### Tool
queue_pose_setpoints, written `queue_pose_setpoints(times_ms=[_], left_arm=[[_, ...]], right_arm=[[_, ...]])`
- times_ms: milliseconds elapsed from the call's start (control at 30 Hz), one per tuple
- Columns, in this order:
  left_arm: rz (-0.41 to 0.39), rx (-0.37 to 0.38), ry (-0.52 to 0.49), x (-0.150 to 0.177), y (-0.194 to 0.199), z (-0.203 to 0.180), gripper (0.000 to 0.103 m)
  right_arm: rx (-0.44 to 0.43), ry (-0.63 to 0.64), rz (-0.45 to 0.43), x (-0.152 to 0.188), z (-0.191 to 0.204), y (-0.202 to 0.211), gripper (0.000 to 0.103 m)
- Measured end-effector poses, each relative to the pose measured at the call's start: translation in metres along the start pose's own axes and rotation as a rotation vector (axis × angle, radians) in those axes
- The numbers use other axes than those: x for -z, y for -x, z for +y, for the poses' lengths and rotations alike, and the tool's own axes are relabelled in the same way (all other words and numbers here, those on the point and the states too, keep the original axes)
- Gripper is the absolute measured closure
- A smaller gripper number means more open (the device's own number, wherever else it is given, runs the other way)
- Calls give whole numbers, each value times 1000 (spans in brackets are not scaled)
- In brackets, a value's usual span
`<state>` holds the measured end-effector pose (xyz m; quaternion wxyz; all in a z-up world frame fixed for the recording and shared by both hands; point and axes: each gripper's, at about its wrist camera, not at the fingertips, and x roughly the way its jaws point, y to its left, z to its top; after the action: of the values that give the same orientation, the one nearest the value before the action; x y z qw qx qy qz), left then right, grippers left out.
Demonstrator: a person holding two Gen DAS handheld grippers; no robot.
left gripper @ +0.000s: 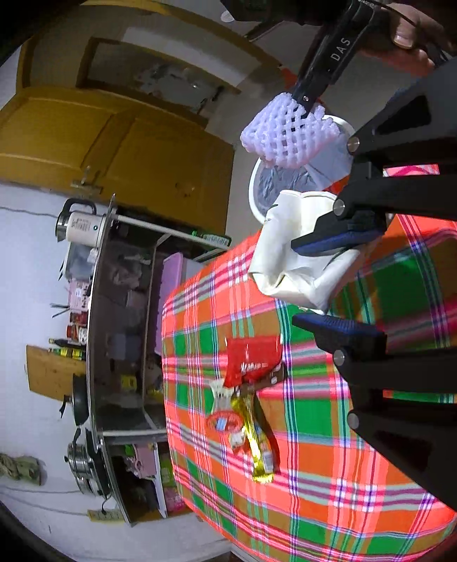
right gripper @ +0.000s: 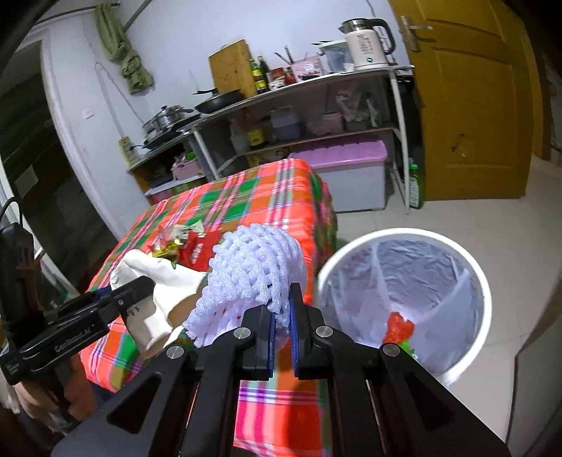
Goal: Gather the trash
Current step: 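Carry the cloth bag and foam net over the trash bin and open both grippers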
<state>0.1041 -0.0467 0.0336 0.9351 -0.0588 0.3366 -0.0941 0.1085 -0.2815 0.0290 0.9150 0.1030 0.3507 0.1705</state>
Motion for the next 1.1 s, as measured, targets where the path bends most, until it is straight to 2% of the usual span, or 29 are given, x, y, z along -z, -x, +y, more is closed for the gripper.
queue_pose_setpoints(times_ms=[600,1100], left_arm=[[55,80,-58,-7,-42,-46,66],[125,157,-111,-10,-86,-87,66]], right_arm=[[97,-127,12,10,-74,0,96],[167,-183,50,16,-114,-11,96]])
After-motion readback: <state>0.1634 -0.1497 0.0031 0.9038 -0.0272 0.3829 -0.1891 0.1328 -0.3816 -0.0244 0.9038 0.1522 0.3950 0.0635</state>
